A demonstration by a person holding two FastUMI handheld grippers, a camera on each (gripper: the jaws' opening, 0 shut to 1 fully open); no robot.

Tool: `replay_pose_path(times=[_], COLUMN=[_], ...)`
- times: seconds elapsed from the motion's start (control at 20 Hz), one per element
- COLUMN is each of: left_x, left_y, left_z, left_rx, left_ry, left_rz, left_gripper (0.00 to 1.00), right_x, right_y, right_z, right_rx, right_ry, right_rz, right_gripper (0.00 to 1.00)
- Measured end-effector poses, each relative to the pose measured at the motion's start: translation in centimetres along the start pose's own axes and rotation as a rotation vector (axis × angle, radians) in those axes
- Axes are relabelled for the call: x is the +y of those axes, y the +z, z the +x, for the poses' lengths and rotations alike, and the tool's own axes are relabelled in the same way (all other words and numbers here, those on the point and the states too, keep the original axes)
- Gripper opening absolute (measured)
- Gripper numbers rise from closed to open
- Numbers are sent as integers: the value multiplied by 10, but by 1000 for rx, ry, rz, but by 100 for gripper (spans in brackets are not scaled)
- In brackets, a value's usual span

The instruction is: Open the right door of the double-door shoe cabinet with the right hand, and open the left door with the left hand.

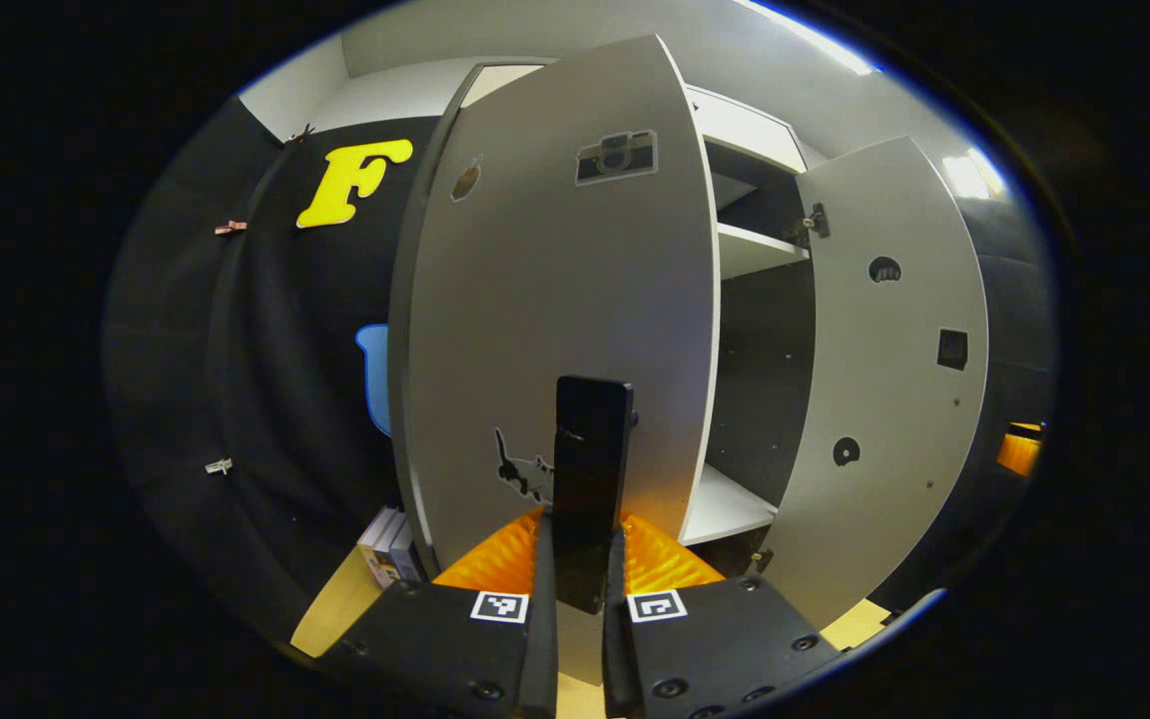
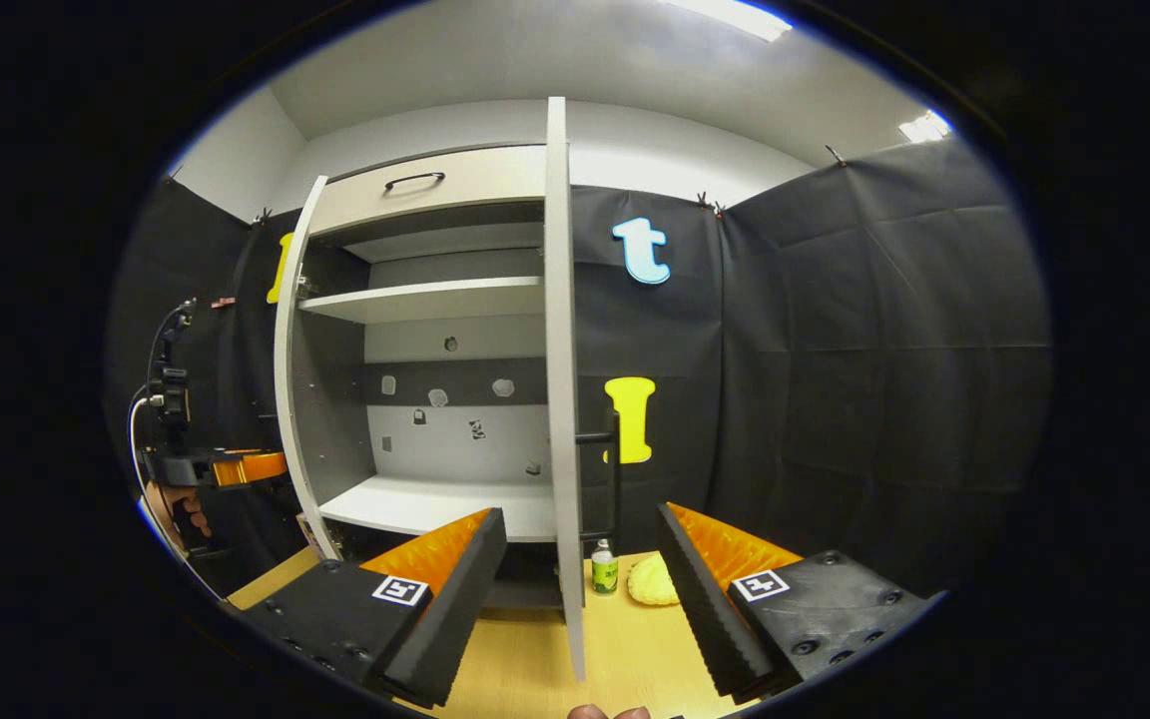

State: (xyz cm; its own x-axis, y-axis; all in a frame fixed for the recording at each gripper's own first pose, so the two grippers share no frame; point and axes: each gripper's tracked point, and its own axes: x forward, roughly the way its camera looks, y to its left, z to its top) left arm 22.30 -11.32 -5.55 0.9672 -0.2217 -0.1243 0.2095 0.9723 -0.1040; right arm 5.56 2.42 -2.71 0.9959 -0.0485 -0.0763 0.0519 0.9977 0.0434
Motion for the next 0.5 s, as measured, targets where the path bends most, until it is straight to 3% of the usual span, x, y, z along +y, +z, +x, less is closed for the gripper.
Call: replay_pose_path(times=[0.5], left_x=[43], left_y=[-4], left_z=[-38], left_rx=[-5], left_ry=[7], left_rz=[8], left_gripper=[22], right_x=[62], right_y=[-3], right_z=[6], right_rx=[-2], right_ry=[86], right_rz=[-8], right_gripper=[95])
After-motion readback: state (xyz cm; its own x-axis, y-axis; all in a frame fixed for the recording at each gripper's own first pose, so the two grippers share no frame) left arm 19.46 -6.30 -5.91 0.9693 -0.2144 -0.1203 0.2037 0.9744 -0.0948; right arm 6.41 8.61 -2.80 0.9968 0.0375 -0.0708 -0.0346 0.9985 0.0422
